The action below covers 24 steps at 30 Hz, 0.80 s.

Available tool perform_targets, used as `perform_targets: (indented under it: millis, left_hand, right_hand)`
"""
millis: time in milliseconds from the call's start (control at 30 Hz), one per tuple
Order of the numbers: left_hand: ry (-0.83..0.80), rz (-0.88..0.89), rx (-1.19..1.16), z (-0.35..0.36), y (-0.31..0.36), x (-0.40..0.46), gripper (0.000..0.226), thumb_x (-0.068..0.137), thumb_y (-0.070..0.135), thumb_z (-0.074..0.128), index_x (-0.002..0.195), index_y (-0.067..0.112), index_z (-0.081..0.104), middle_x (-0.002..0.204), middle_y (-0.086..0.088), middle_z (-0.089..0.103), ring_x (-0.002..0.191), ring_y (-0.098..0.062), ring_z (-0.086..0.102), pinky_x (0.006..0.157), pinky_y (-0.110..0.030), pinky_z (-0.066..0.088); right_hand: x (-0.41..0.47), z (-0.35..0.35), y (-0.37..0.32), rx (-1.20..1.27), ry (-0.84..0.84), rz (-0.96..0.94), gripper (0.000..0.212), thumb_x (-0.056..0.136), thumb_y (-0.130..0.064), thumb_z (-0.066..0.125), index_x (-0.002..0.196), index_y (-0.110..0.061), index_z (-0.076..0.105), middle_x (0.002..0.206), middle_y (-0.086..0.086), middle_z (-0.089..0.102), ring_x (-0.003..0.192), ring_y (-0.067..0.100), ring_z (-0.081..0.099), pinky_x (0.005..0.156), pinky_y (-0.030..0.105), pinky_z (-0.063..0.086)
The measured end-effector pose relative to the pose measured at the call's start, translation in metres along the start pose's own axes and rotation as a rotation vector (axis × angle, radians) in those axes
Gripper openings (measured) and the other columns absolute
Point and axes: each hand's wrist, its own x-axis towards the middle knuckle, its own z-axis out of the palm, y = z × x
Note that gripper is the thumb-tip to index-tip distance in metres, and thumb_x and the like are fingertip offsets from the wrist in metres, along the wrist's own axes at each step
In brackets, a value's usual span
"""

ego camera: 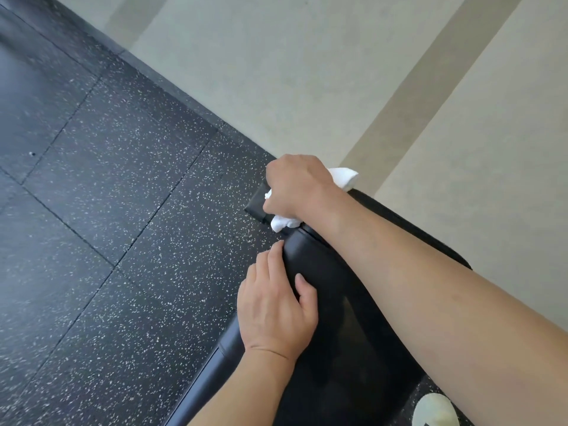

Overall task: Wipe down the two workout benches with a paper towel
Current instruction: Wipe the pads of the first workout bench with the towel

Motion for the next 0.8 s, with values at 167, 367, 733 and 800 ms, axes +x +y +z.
perform_targets:
  millis: [167,367,733,800]
  left_hand:
    - [-0.012,0.002,0.004,-0.001,0.001,0.001,0.059,0.089,0.036,0.044,0.141,0.008,0.054,0.119,-0.005,0.062,0.100,-0.028,0.061,0.083,-0.042,0.053]
    - [-0.006,0.013,0.000,0.000,-0.001,0.001,0.061,0.088,0.036,0.044,0.142,0.008,0.054,0.120,-0.004,0.061,0.101,-0.028,0.060,0.084,-0.042,0.053]
    - [0.027,0.010,0.027,0.002,0.001,-0.001,0.058,0.090,0.035,0.041,0.141,0.008,0.052,0.119,-0.006,0.062,0.103,-0.030,0.061,0.086,-0.043,0.053]
    - [0.033,0.004,0.032,0.004,0.001,-0.002,0.058,0.091,0.036,0.040,0.141,0.009,0.051,0.120,-0.005,0.062,0.105,-0.029,0.061,0.088,-0.043,0.052]
  right_hand:
    - [-0.006,-0.019,0.026,0.110,-0.117,0.034,0.021,0.063,-0.036,0.057,0.059,-0.017,0.051,0.061,-0.005,0.052,0.055,0.016,0.048,0.050,0.024,0.026]
    - [-0.104,-0.013,0.089,0.293,0.332,0.207,0.030,0.085,-0.051,0.048,0.079,-0.023,0.056,0.067,-0.002,0.055,0.067,0.030,0.052,0.057,0.034,0.038]
    - [-0.074,-0.003,0.083,0.450,0.345,0.279,0.038,0.090,-0.045,0.062,0.069,-0.015,0.054,0.058,0.000,0.046,0.068,0.030,0.049,0.056,0.034,0.033]
    - [-0.055,-0.006,0.083,0.515,0.251,0.240,0.046,0.089,-0.046,0.065,0.062,-0.014,0.046,0.056,0.001,0.045,0.065,0.027,0.047,0.052,0.032,0.030]
